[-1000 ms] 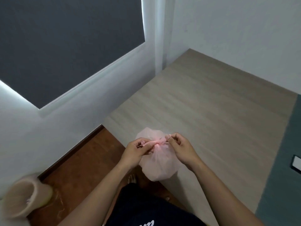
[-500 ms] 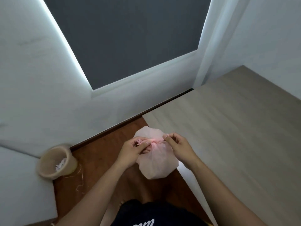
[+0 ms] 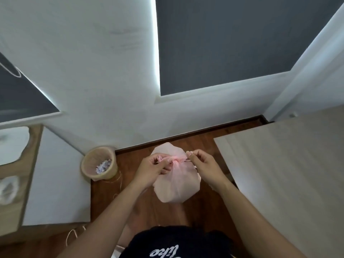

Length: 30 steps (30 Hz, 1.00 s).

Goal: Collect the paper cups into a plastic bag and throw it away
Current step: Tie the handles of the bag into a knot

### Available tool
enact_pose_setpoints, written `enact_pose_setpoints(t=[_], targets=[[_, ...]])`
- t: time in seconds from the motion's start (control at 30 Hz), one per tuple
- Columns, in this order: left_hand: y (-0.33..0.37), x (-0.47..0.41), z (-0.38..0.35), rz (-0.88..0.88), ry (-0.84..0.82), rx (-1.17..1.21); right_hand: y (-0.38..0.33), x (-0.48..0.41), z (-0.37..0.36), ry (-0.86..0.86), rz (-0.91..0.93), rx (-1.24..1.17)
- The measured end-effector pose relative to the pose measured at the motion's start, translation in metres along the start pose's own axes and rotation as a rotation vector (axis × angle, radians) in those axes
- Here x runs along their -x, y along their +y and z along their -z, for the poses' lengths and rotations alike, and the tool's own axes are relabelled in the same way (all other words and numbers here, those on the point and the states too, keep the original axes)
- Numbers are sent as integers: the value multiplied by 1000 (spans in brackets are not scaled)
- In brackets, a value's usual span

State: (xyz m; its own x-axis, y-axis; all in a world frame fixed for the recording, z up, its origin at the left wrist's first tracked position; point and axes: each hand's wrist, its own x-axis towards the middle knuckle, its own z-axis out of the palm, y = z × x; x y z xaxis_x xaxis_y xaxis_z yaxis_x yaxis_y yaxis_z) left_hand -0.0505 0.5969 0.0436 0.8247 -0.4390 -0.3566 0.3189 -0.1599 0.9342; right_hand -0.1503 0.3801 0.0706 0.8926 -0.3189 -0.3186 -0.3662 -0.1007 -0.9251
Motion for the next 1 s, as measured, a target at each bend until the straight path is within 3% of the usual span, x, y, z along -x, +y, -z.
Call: enact_pose_setpoints(t=[0.43, 0.83, 1.0], targets=[[-10, -14, 147, 95, 297, 166, -23, -104, -151, -258, -15, -1], [-5, -51, 220, 194, 483, 244, -50, -206, -228, -456, -15, 45], [-8, -95, 241, 242, 549, 287, -52, -265, -249, -534, -100, 11]])
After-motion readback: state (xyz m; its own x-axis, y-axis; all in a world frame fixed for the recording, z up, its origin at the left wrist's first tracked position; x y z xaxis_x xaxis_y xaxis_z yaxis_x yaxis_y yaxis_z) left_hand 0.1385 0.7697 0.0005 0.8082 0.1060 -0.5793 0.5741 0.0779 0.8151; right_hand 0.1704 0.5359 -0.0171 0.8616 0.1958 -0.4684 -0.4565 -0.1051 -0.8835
